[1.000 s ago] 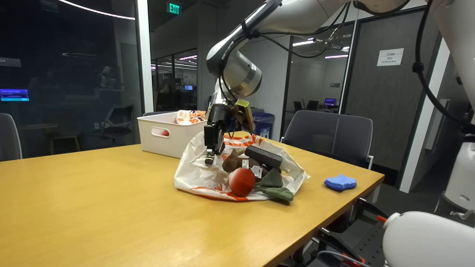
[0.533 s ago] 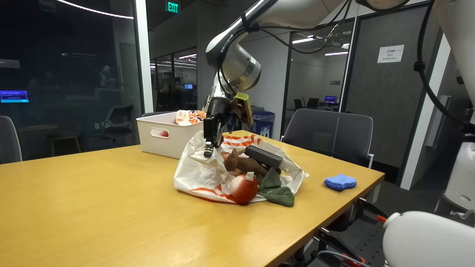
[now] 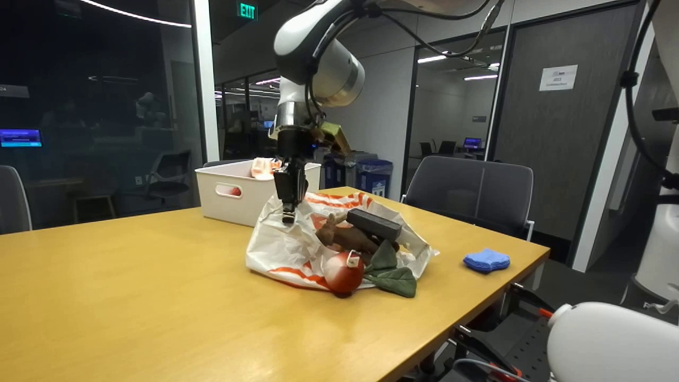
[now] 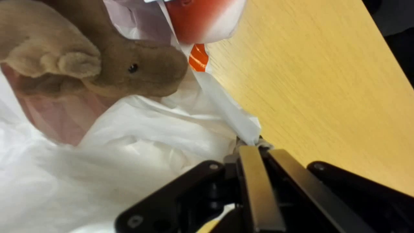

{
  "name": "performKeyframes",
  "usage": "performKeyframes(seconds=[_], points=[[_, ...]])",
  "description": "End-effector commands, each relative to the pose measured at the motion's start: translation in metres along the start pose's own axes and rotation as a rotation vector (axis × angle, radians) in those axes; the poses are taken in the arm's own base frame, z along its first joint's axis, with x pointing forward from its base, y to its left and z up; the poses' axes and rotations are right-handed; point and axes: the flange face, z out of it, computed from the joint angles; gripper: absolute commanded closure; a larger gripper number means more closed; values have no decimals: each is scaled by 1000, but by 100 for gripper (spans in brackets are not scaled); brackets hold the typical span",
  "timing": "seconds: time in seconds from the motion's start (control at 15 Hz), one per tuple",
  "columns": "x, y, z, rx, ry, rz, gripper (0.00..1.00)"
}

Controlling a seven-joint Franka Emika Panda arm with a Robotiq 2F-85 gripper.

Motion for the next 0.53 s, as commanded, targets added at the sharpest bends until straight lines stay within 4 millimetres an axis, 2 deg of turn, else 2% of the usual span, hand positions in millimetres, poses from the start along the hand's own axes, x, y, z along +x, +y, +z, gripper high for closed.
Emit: performKeyframes(seconds=[0.0, 0.2, 0.47], points=[[-15, -61, -36, -193, 21, -7, 95], [-20, -94, -51, -360, -6, -32, 96], [-26, -110, -55, -592, -1, -68, 97]])
